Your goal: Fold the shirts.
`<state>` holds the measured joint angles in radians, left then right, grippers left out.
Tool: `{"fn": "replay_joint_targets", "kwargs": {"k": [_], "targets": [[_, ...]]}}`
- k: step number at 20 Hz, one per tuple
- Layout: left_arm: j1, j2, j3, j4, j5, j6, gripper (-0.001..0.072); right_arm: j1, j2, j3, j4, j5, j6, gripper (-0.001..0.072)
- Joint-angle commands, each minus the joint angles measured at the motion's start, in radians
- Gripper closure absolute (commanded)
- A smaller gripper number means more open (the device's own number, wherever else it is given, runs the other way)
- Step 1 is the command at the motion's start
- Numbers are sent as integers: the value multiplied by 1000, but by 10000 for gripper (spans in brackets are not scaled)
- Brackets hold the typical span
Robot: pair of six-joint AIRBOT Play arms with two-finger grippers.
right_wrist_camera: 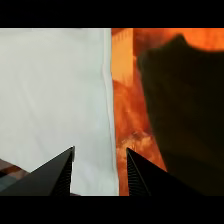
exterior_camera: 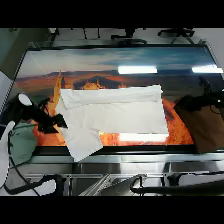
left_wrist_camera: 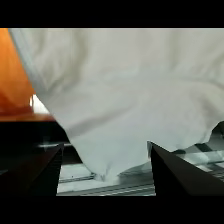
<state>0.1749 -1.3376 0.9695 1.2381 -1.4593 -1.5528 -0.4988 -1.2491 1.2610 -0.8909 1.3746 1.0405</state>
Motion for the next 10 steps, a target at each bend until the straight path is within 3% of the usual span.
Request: {"fn": "replay_joint_targets", "kwargs": {"k": [1, 6, 9, 10], "targets": [[2, 169, -280, -8, 115, -5, 126, -45, 47, -142, -7, -24, 7, 322], [2, 208, -422, -83, 326, -15, 126, -40, 47, -196, -3, -42, 5, 321], [2, 105, -433, -319, 402, 111, 128, -40, 47, -227, -3, -43, 4, 320], [2, 63, -411, -354, 408, 147, 241, -40, 47, -240, -3, -42, 4, 319]]}}
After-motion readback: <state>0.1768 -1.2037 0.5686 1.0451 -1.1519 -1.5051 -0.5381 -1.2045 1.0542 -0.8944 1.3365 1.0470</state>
